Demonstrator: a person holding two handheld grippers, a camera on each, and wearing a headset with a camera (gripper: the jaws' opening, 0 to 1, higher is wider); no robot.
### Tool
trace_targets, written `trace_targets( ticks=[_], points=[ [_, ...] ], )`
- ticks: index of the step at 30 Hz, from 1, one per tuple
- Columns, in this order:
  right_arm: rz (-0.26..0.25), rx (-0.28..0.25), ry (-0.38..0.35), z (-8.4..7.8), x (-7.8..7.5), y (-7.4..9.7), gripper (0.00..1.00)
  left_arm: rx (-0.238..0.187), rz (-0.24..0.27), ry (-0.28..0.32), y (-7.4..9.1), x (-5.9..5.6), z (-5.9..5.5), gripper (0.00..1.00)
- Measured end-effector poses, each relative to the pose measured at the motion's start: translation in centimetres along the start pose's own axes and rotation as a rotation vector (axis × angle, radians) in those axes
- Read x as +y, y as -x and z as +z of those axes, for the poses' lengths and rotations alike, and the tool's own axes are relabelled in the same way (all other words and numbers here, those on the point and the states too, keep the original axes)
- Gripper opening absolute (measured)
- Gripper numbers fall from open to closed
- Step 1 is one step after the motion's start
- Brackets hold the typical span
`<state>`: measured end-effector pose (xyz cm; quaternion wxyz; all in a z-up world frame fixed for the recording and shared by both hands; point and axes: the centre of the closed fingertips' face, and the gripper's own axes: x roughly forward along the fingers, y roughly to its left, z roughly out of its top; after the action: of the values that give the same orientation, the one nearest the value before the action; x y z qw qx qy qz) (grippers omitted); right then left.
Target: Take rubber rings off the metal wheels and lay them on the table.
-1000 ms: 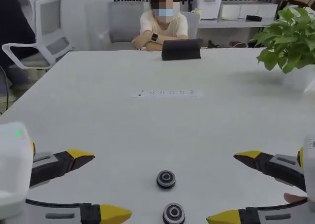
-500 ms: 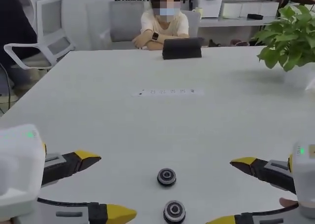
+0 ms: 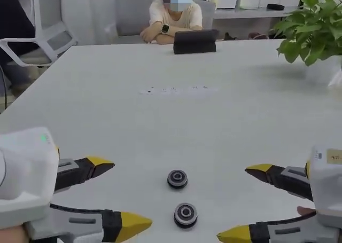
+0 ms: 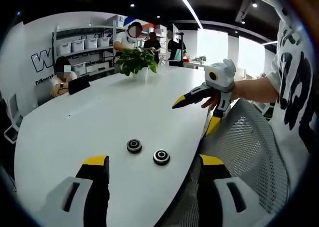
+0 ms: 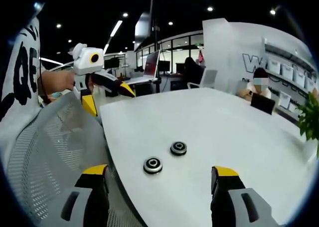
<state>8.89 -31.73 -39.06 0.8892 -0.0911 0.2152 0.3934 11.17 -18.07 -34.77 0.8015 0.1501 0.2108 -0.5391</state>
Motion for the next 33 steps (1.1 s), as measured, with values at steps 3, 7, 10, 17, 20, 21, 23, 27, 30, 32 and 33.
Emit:
trace_targets(
  ticks=[3,7,10,17,20,21,23,27,30,32,33],
  points=[
    [-0.001,0.0,-0.005,-0.2,0.0,0.0,0.83,-0.002,-0.008,0.005,-0.3,-0.1,0.0,0.69],
    [-0.001,0.0,-0.005,-0.3,-0.2,-0.2,0.83,0.0,-0.014,0.006,-0.9,-0.1,-0.1,0.69],
    [0.0,-0.002,-0.005,-0.4,-0.3,-0.4,0.82,-0.005,-0.02,0.01,-1.2,-0.2,0.0,0.69],
    [0.004,-0.005,-0.003,-0.6,-0.4,-0.8,0.81,-0.002,-0.035,-0.002,-1.9,-0.3,0.0,0.69],
    [0.007,-0.007,-0.004,-0.8,-0.5,-1.0,0.8,-0.001,-0.039,-0.006,-2.1,-0.2,0.0,0.68],
    [0.008,-0.007,-0.003,-0.8,-0.5,-1.1,0.79,0.001,-0.043,-0.007,-2.2,-0.3,0.0,0.68],
    [0.011,-0.007,-0.003,-0.9,-0.5,-1.2,0.79,0.003,-0.047,-0.01,-2.5,-0.3,-0.1,0.68],
    [0.009,-0.001,0.009,-1.2,-0.7,-1.5,0.78,0.011,-0.058,-0.02,-3.0,-0.3,-0.3,0.68],
    [0.01,0.0,0.013,-1.2,-0.8,-1.6,0.77,0.012,-0.061,-0.03,-3.3,-0.3,-0.1,0.67],
    [0.011,0.0,0.015,-1.3,-0.8,-1.7,0.76,0.007,-0.067,-0.036,-3.4,-0.3,0.0,0.66],
    [0.01,0.0,0.017,-1.3,-0.9,-1.8,0.75,0.008,-0.071,-0.037,-3.5,-0.4,0.1,0.66]
  ],
)
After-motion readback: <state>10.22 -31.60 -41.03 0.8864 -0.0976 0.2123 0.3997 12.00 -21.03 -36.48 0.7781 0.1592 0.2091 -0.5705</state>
